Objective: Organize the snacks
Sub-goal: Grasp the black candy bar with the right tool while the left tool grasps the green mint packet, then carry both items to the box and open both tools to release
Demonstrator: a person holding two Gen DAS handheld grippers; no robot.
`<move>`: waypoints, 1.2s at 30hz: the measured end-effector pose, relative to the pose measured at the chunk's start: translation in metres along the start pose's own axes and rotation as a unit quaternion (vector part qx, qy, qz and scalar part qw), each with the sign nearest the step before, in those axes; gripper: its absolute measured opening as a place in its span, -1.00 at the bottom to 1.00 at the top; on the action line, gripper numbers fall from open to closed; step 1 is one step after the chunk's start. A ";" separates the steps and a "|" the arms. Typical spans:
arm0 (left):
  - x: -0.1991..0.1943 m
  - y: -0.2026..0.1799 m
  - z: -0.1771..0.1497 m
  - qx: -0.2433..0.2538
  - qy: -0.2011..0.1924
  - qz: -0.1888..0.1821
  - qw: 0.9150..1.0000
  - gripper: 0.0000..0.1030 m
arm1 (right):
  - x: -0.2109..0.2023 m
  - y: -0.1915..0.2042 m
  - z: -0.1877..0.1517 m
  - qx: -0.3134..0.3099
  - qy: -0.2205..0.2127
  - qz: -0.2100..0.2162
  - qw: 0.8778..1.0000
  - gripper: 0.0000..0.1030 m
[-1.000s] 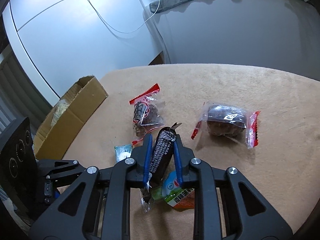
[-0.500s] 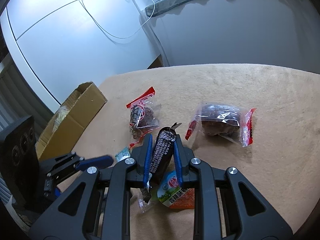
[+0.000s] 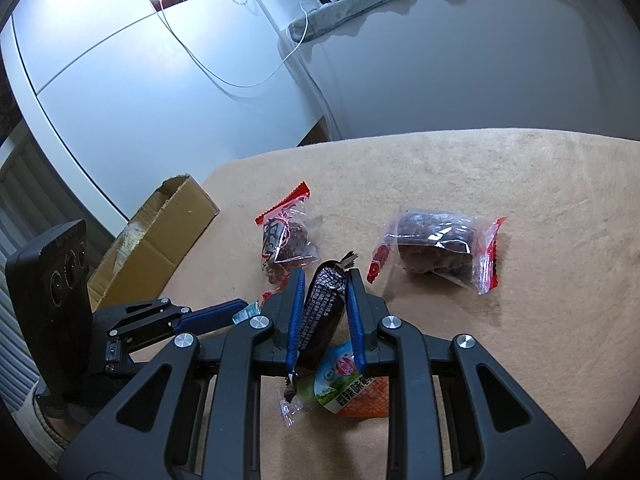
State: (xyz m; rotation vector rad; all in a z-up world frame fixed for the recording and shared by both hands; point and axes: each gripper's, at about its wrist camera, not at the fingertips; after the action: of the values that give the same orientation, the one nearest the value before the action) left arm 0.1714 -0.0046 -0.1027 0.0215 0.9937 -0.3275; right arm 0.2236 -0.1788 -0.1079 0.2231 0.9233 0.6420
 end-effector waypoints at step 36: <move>-0.022 0.000 -0.005 0.007 -0.028 -0.045 0.999 -0.91 | -0.014 0.016 -0.003 -0.023 -0.013 -0.007 1.000 -0.64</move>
State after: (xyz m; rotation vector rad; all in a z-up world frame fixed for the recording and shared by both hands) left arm 0.1564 0.0024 -0.0874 -0.0200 0.9394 -0.4146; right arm 0.2081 -0.1753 -0.0932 0.1833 0.8837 0.6443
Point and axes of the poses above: each gripper's, at about its wrist camera, not at the fingertips, and x roughly the way its jaws point, y to its left, z to its top, and after that the axes turned 7 degrees about y, right-handed
